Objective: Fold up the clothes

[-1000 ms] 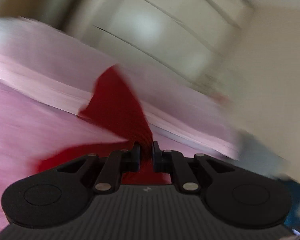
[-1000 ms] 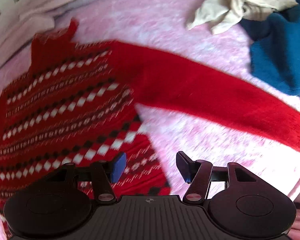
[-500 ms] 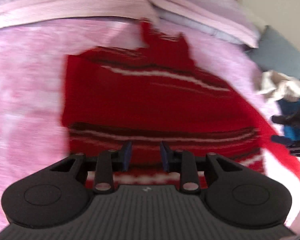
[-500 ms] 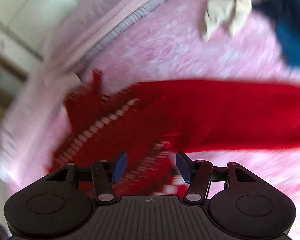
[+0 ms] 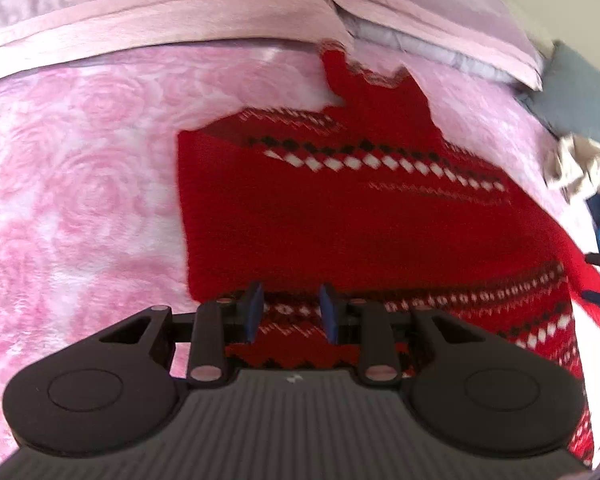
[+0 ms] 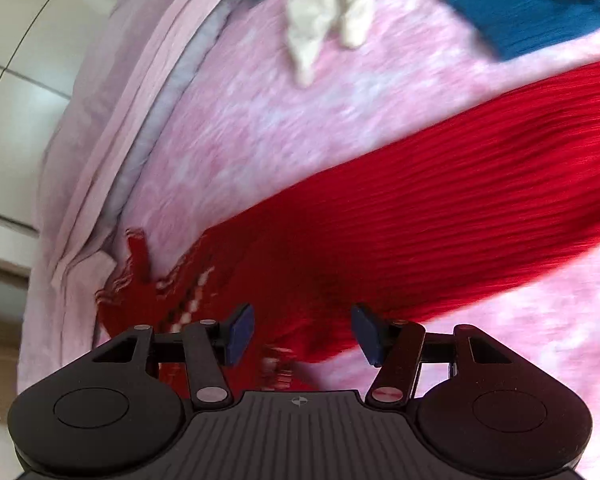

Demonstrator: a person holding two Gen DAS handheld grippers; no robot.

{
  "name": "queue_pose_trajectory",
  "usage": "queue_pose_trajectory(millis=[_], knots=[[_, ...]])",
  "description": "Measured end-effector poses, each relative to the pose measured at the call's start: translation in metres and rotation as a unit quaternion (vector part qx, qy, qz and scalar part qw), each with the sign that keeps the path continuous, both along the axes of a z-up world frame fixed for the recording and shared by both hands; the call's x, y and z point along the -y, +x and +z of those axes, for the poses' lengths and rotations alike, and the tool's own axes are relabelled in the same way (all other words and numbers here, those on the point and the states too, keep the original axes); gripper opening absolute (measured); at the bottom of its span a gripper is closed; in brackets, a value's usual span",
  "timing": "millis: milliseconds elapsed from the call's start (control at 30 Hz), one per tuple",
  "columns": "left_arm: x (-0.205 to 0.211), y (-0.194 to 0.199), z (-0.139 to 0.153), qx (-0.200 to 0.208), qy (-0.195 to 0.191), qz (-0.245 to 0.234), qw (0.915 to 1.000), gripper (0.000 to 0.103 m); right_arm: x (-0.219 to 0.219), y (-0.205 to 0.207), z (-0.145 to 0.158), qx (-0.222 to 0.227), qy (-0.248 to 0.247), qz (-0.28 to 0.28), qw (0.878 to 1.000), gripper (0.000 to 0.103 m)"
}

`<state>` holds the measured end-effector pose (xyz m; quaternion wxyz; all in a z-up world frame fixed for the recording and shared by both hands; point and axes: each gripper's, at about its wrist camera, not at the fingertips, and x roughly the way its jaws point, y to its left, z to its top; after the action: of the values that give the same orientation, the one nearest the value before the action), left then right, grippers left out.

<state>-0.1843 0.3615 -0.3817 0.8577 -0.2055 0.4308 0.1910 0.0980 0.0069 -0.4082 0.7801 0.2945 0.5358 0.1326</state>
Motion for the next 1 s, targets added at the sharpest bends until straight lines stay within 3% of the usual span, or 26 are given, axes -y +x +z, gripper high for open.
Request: queue_pose_trajectory(millis=[100, 233, 600, 700, 800, 933, 1000], knots=[[0.005, 0.001, -0.003, -0.008, -0.011, -0.011, 0.9999, 0.025, 0.045, -0.012, -0.006, -0.025, -0.028, -0.040, 0.999, 0.059], [0.013, -0.001, -0.002, -0.013, -0.021, -0.006, 0.9997, 0.025, 0.120, -0.027, -0.007, -0.043, -0.021, -0.140, 0.989, 0.059], [0.040, 0.018, 0.002, -0.006, -0.040, 0.008, 0.9992, 0.025, 0.230, -0.018, -0.029, -0.024, 0.057, -0.288, 0.956, 0.058], [0.045, 0.020, 0.002, -0.004, -0.050, 0.017, 0.9986, 0.025, 0.227, -0.012, -0.029, -0.021, 0.024, -0.264, 0.964, 0.058], [0.047, 0.017, 0.001, -0.002, -0.059, 0.025, 0.9979, 0.025, 0.218, -0.002, -0.023, -0.031, -0.040, -0.240, 0.970, 0.015], [0.045, 0.010, 0.003, -0.002, -0.059, 0.033, 0.9977, 0.025, 0.210, 0.014, -0.010, -0.046, -0.078, -0.234, 0.968, 0.005], [0.041, 0.003, 0.006, 0.003, -0.057, 0.038, 0.9976, 0.025, 0.174, 0.020, 0.020, 0.014, -0.092, -0.191, 0.977, 0.004]])
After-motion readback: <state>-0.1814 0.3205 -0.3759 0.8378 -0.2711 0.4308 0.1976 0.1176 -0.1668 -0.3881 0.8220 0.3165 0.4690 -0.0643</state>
